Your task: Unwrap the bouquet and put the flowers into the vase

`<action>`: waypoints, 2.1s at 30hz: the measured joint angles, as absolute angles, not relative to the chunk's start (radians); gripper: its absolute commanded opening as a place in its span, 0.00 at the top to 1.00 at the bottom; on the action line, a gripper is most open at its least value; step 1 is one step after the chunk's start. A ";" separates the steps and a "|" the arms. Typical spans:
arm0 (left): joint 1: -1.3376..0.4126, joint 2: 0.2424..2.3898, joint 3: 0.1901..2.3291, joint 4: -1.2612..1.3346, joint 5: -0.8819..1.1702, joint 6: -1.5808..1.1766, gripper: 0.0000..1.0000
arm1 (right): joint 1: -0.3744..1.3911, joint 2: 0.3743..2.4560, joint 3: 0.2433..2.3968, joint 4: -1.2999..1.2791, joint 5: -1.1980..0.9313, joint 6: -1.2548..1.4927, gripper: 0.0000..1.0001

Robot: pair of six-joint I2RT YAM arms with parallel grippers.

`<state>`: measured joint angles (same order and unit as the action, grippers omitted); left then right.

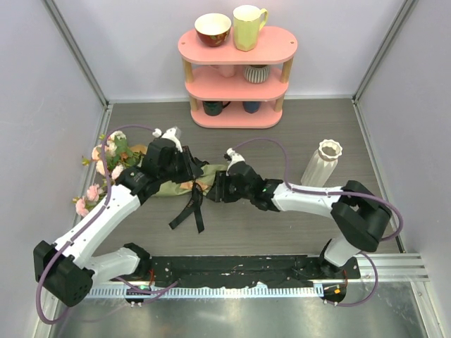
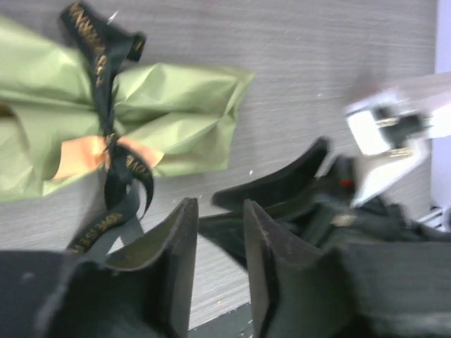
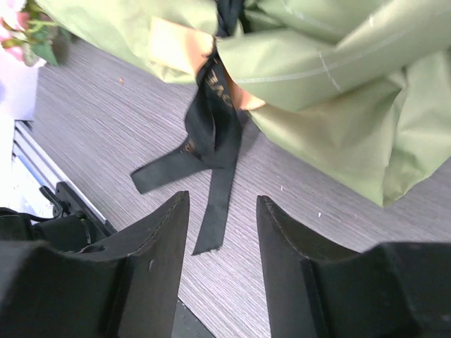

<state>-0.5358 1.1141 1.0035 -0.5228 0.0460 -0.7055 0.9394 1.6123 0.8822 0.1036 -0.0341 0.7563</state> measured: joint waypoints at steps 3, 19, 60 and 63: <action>-0.536 1.070 0.905 -0.517 0.013 -0.721 0.34 | 0.929 1.579 0.889 0.110 -0.045 0.739 0.43; -0.537 0.347 0.611 -0.702 -0.281 -0.877 0.38 | 1.169 1.860 1.112 0.055 0.189 1.046 0.37; -0.537 0.717 0.547 -0.573 -0.181 -0.936 0.42 | 0.883 1.621 0.862 0.122 -0.043 0.832 0.96; -0.537 0.755 0.546 -0.565 -0.183 -0.935 0.53 | 0.880 1.594 0.860 0.072 -0.103 0.762 0.67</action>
<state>-0.5365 0.7551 0.5465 -0.5652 -0.1829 -0.9348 0.8799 1.5944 0.8600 0.0719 -0.1028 0.7620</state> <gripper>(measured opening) 0.542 0.152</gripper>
